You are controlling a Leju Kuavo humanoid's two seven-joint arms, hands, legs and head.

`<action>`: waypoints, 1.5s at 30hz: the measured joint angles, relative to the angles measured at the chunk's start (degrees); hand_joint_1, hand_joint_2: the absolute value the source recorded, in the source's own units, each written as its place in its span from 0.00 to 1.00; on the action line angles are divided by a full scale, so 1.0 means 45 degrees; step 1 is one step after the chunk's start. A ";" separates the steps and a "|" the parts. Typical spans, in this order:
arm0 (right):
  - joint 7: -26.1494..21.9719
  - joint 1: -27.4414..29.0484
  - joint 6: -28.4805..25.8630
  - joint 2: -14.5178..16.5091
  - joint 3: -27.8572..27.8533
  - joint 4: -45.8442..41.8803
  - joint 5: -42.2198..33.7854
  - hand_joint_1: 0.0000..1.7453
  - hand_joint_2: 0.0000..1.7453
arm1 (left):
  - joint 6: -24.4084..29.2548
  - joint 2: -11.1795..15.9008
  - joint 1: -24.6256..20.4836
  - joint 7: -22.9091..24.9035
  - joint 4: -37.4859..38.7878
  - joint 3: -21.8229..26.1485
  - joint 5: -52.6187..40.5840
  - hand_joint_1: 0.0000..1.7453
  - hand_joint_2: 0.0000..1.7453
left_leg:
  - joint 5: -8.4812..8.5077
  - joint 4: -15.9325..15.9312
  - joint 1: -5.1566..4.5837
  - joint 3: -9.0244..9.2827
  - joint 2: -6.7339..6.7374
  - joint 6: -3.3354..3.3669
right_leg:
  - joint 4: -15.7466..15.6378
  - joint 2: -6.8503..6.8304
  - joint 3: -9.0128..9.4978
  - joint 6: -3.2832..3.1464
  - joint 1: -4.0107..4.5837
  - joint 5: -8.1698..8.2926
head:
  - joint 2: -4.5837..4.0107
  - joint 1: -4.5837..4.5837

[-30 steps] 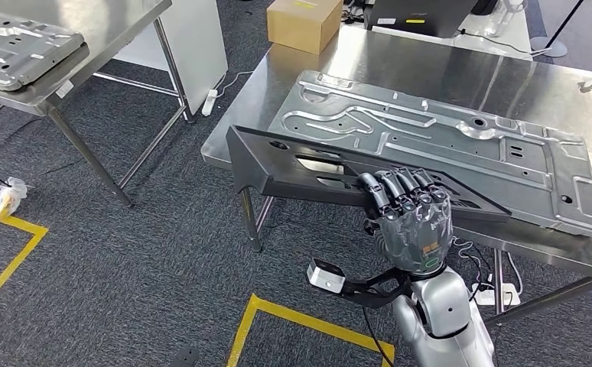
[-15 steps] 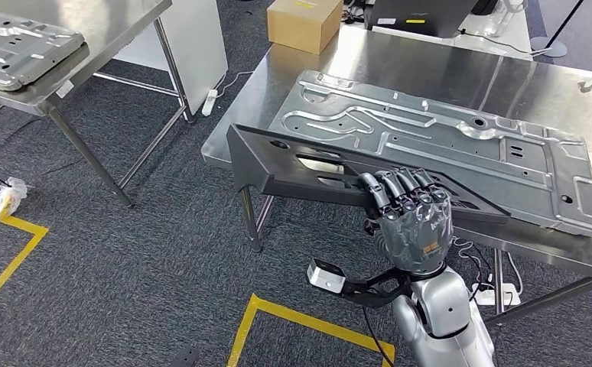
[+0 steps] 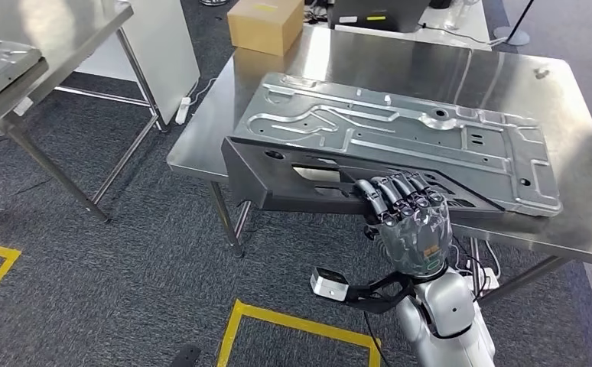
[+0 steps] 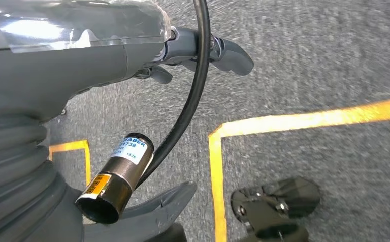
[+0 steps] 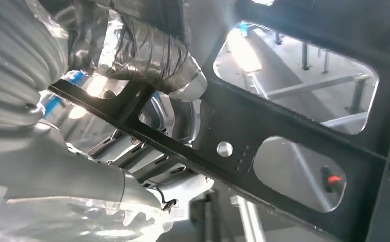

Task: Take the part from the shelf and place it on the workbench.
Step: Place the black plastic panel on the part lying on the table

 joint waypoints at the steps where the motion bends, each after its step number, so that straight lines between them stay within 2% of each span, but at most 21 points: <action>1: -0.0064 0.0007 0.0000 0.0044 -0.0038 0.0009 -0.0021 1.00 1.00 | 0.0006 0.0007 -0.0001 -0.0006 -0.0001 0.0015 -0.0029 0.00 1.00 | -0.0032 -0.0004 -0.0024 0.0045 0.0094 -0.0100 | 0.0073 0.0114 -0.0050 -0.0184 0.0037 -0.0037 | 0.0000 -0.0014; 3: -0.0181 0.0023 0.0000 0.0116 -0.0117 0.0016 -0.0057 1.00 1.00 | 0.0007 -0.0008 -0.0021 -0.0022 -0.0001 0.0036 -0.0089 0.00 1.00 | -0.0113 -0.0036 0.0032 0.0155 0.0250 -0.0251 | 0.0116 0.0438 -0.0095 -0.0470 0.0046 -0.0067 | 0.0000 -0.0051; 5: -0.0268 0.0013 0.0000 0.0197 -0.0175 0.0017 -0.0096 1.00 1.00 | 0.0007 -0.0018 -0.0052 -0.0036 -0.0004 0.0049 -0.0117 0.00 1.00 | -0.0564 0.0498 0.0092 -0.0018 -0.0113 -0.0286 | 0.0103 0.0728 -0.0074 -0.0685 0.0053 -0.0062 | 0.0000 -0.0060; 8: -0.0398 0.0013 0.0000 0.0341 -0.0239 0.0038 -0.0124 1.00 1.00 | 0.0007 -0.0021 -0.0019 -0.0044 -0.0005 0.0072 -0.0131 0.00 1.00 | -0.1720 0.2967 -0.0016 -0.1229 -0.0909 -0.0140 | 0.0095 0.1192 -0.0072 -0.0897 0.0188 -0.0059 | 0.0000 -0.0073; 9: -0.0438 0.0031 0.0000 0.0366 -0.0253 0.0056 -0.0124 1.00 1.00 | 0.0007 -0.0022 0.0008 -0.0040 -0.0005 0.0079 -0.0135 0.00 1.00 | -0.1833 0.3571 -0.0083 -0.1586 -0.1007 -0.0057 | 0.0097 0.1388 -0.0068 -0.0938 0.0262 -0.0056 | 0.0000 -0.0073; 10: -0.0466 0.0050 0.0000 0.0379 -0.0263 0.0073 -0.0124 1.00 1.00 | 0.0007 -0.0022 0.0030 -0.0036 -0.0005 0.0085 -0.0136 0.00 1.00 | -0.1679 0.3712 -0.0156 -0.1738 -0.1064 0.0060 | 0.0098 0.1593 -0.0056 -0.0962 0.0337 -0.0052 | 0.0000 -0.0072; 11: -0.0484 0.0062 0.0000 0.0389 -0.0272 0.0085 -0.0124 1.00 1.00 | 0.0007 -0.0023 0.0042 -0.0034 -0.0005 0.0092 -0.0136 0.00 1.00 | -0.1277 0.3309 -0.0242 -0.1638 -0.1123 0.0214 | 0.0099 0.1778 -0.0034 -0.0977 0.0413 -0.0048 | 0.0000 -0.0073; 13: -0.0490 0.0073 0.0000 0.0424 -0.0289 0.0090 -0.0110 1.00 1.00 | 0.0007 -0.0004 0.0028 -0.0033 -0.0005 0.0121 -0.0142 0.00 1.00 | -0.0318 0.1675 -0.0419 -0.1010 -0.1364 0.0659 | 0.0095 0.2053 0.0022 -0.1018 0.0509 -0.0050 | 0.0000 -0.0063; 15: -0.0443 0.0066 0.0000 0.0454 -0.0309 0.0089 0.0023 1.00 1.00 | 0.0010 0.0009 -0.0026 -0.0029 -0.0005 0.0155 -0.0152 0.00 1.00 | 0.0071 0.0508 -0.0549 -0.0560 -0.1582 0.0982 | 0.0088 0.2219 0.0016 -0.0979 0.0497 -0.0056 | 0.0000 -0.0081; 16: -0.0377 0.0072 0.0000 0.0458 -0.0318 0.0086 0.0154 1.00 1.00 | 0.0012 0.0012 -0.0059 -0.0024 -0.0005 0.0165 -0.0159 0.00 1.00 | 0.0037 0.0355 -0.0586 -0.0497 -0.1613 0.1039 | 0.0063 0.2277 -0.0007 -0.0914 0.0452 -0.0044 | 0.0000 -0.0102; 18: -0.0158 0.0091 0.0000 0.0453 -0.0332 0.0074 0.0408 1.00 1.00 | 0.0019 -0.0019 -0.0094 0.0002 -0.0006 0.0174 -0.0186 0.00 1.00 | 0.0170 0.0090 -0.0582 -0.0381 -0.1552 0.0983 | 0.0017 0.2248 -0.0028 -0.0765 0.0433 -0.0019 | 0.0000 -0.0154; 20: 0.0029 0.0061 0.0000 0.0440 -0.0332 0.0061 0.0521 1.00 1.00 | 0.0030 -0.0031 -0.0068 0.0034 -0.0006 0.0189 -0.0216 0.00 1.00 | 0.0339 -0.0206 -0.0477 -0.0229 -0.1439 0.0957 | 0.0419 0.1714 -0.0197 -0.0647 0.0495 -0.0335 | 0.0000 -0.0104; 22: 0.0095 0.0020 0.0000 0.0427 -0.0332 0.0057 0.0552 1.00 1.00 | 0.0036 -0.0030 -0.0028 0.0044 -0.0006 0.0204 -0.0239 0.00 1.00 | 0.0381 -0.0315 -0.0441 -0.0156 -0.1309 0.0960 | 0.1750 0.1113 -0.0815 -0.0509 0.0448 -0.1098 | 0.0000 -0.0047; 23: 0.0101 0.0022 0.0000 0.0424 -0.0332 0.0062 0.0562 1.00 1.00 | 0.0036 -0.0029 -0.0010 0.0045 -0.0006 0.0209 -0.0251 0.00 1.00 | 0.0364 -0.0306 -0.0439 -0.0153 -0.1237 0.0943 | 0.2534 0.1000 -0.1199 -0.0432 0.0380 -0.1430 | 0.0000 -0.0042; 24: 0.0102 0.0037 0.0000 0.0420 -0.0332 0.0067 0.0568 1.00 1.00 | 0.0036 -0.0030 0.0008 0.0046 -0.0006 0.0215 -0.0263 0.00 1.00 | 0.0338 -0.0290 -0.0431 -0.0150 -0.1166 0.0915 | 0.3078 0.0943 -0.1471 -0.0360 0.0312 -0.1579 | 0.0000 -0.0041; 25: 0.0102 0.0049 0.0000 0.0416 -0.0332 0.0072 0.0572 1.00 1.00 | 0.0036 -0.0031 0.0020 0.0047 -0.0006 0.0220 -0.0274 0.00 1.00 | 0.0305 -0.0266 -0.0418 -0.0142 -0.1104 0.0881 | 0.3196 0.0910 -0.1536 -0.0295 0.0248 -0.1491 | 0.0000 -0.0042; 26: 0.0102 0.0052 0.0000 0.0412 -0.0332 0.0075 0.0574 1.00 1.00 | 0.0036 -0.0034 0.0025 0.0047 -0.0006 0.0223 -0.0288 0.00 1.00 | 0.0265 -0.0234 -0.0400 -0.0124 -0.1056 0.0839 | 0.2785 0.0876 -0.1323 -0.0243 0.0196 -0.1165 | 0.0000 -0.0041; 28: 0.0102 0.0041 0.0000 0.0408 -0.0332 0.0074 0.0576 1.00 1.00 | 0.0036 -0.0036 0.0013 0.0047 -0.0006 0.0227 -0.0307 0.00 1.00 | 0.0149 -0.0138 -0.0378 -0.0084 -0.0989 0.0728 | 0.1080 0.0758 -0.0412 -0.0215 0.0156 -0.0385 | 0.0000 -0.0039; 30: 0.0103 0.0036 0.0000 0.0407 -0.0332 0.0067 0.0577 1.00 1.00 | 0.0035 -0.0036 -0.0005 0.0047 -0.0006 0.0231 -0.0321 0.00 1.00 | 0.0028 -0.0028 -0.0418 -0.0076 -0.0957 0.0617 | -0.0056 0.0713 0.0180 -0.0330 0.0178 -0.0063 | 0.0000 -0.0045; 34: 0.0143 0.0035 0.0000 0.0407 -0.0332 0.0062 0.0579 1.00 1.00 | 0.0036 -0.0034 -0.0006 0.0047 -0.0006 0.0249 -0.0323 0.00 1.00 | 0.0011 -0.0043 -0.0448 -0.0050 -0.0943 0.0732 | -0.0196 0.0798 0.0231 -0.0472 0.0229 -0.0079 | 0.0000 -0.0052; 45: 0.0403 0.0032 0.0000 0.0384 -0.0331 0.0195 0.0386 1.00 1.00 | 0.0063 -0.0031 0.0000 0.0309 -0.0006 0.0289 -0.0356 0.00 1.00 | 0.0054 -0.0165 -0.0388 -0.0007 -0.0939 0.0391 | -0.0175 0.0802 0.0227 -0.0596 0.0285 -0.0107 | 0.0000 -0.0052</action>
